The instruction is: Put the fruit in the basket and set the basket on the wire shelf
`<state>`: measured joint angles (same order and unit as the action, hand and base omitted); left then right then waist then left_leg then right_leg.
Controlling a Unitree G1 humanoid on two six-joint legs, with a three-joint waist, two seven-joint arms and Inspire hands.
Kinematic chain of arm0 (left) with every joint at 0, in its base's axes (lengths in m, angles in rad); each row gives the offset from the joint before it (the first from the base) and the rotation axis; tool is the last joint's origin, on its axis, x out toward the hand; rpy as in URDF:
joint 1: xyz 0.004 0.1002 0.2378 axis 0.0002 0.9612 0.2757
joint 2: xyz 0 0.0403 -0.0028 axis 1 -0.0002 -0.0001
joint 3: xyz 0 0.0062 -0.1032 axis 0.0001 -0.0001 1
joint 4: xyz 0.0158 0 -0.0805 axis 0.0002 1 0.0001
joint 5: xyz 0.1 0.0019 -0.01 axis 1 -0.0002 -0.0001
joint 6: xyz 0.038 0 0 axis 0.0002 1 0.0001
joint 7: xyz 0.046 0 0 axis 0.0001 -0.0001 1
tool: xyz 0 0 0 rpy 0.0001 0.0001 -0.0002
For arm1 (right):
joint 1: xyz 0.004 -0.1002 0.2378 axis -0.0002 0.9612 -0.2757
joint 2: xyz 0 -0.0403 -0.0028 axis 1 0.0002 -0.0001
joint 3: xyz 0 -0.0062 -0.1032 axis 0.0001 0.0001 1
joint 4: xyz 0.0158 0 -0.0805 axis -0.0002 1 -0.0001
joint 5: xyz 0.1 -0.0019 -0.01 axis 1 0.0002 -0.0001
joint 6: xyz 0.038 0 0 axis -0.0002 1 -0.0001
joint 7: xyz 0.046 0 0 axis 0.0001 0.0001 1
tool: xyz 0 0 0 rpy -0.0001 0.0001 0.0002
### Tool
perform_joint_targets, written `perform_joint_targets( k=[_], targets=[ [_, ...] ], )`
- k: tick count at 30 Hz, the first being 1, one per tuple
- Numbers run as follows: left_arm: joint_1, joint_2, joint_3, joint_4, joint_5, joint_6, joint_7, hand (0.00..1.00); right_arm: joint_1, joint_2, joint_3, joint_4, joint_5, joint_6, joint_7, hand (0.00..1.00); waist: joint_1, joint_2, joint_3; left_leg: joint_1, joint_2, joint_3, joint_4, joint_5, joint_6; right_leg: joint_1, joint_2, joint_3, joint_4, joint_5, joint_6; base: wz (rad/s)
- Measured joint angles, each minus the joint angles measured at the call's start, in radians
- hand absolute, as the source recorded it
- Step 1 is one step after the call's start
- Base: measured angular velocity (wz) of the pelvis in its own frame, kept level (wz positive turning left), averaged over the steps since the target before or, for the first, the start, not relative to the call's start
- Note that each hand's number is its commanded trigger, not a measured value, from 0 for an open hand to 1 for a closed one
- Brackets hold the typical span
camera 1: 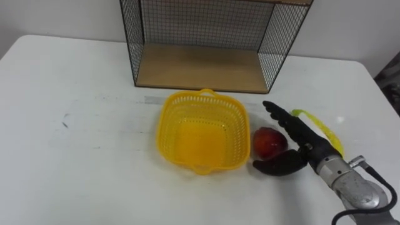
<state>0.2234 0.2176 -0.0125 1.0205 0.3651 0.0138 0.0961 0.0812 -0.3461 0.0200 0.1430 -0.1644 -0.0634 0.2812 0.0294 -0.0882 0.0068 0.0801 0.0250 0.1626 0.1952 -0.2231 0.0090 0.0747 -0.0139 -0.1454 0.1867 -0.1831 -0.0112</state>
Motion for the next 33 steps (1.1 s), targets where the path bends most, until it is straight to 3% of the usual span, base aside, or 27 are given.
perform_joint_targets(
  k=[19, 20, 21, 22, 23, 27, 33],
  targets=[
    [0.001, -0.001, 0.005, 0.000, 0.001, 0.003, 0.000, 0.00, 0.002, 0.030, 0.000, 0.064, -0.004, 0.001, 0.002, 0.00, 0.001, -0.001, -0.0018, 0.002, 0.000, -0.001, 0.000, 0.000, 0.000, 0.008, 0.000, -0.001, -0.001, 0.000, 0.000, 0.00],
    [0.000, -0.002, 0.008, 0.001, 0.001, 0.003, 0.000, 0.00, 0.002, 0.031, 0.000, 0.066, -0.007, 0.001, 0.003, 0.19, 0.001, -0.001, -0.0021, 0.002, 0.000, -0.001, 0.001, 0.000, 0.000, 0.008, 0.000, -0.003, -0.001, 0.000, 0.000, 0.00],
    [0.000, -0.003, 0.008, 0.001, 0.001, 0.004, 0.000, 0.00, 0.002, 0.033, 0.000, 0.069, -0.011, 0.001, 0.003, 0.50, 0.001, -0.002, -0.0029, 0.002, 0.000, -0.002, 0.001, 0.000, 0.000, 0.009, 0.000, -0.004, -0.001, 0.000, 0.000, 0.00],
    [0.000, -0.003, 0.008, 0.001, 0.001, 0.005, 0.000, 0.00, 0.002, 0.034, 0.000, 0.070, -0.013, 0.001, 0.003, 0.92, 0.001, -0.002, -0.0033, 0.002, 0.000, -0.002, 0.001, 0.000, 0.000, 0.009, 0.000, -0.004, -0.001, 0.000, 0.000, 0.00],
    [0.000, -0.005, 0.008, 0.001, 0.001, 0.006, 0.000, 0.00, 0.001, 0.035, 0.000, 0.071, -0.017, 0.001, 0.002, 1.00, 0.001, -0.002, -0.0041, 0.003, 0.000, -0.002, 0.001, 0.000, 0.000, 0.010, 0.000, -0.005, -0.001, 0.000, 0.000, 0.00],
    [0.002, -0.005, 0.008, 0.001, 0.001, 0.009, 0.000, 0.00, 0.000, 0.037, -0.011, 0.077, -0.026, 0.001, -0.024, 1.00, 0.002, -0.003, -0.0091, 0.006, 0.000, -0.002, 0.002, 0.000, 0.000, 0.013, 0.000, -0.005, -0.001, 0.000, 0.000, 0.00],
    [0.004, -0.006, 0.008, 0.002, 0.001, 0.010, 0.000, 0.00, -0.002, 0.046, -0.022, 0.095, -0.029, -0.001, -0.071, 1.00, 0.001, 0.002, -0.0086, 0.016, 0.000, -0.004, -0.003, 0.000, 0.000, 0.022, 0.000, -0.009, -0.001, 0.000, 0.000, 0.00]
  ],
)
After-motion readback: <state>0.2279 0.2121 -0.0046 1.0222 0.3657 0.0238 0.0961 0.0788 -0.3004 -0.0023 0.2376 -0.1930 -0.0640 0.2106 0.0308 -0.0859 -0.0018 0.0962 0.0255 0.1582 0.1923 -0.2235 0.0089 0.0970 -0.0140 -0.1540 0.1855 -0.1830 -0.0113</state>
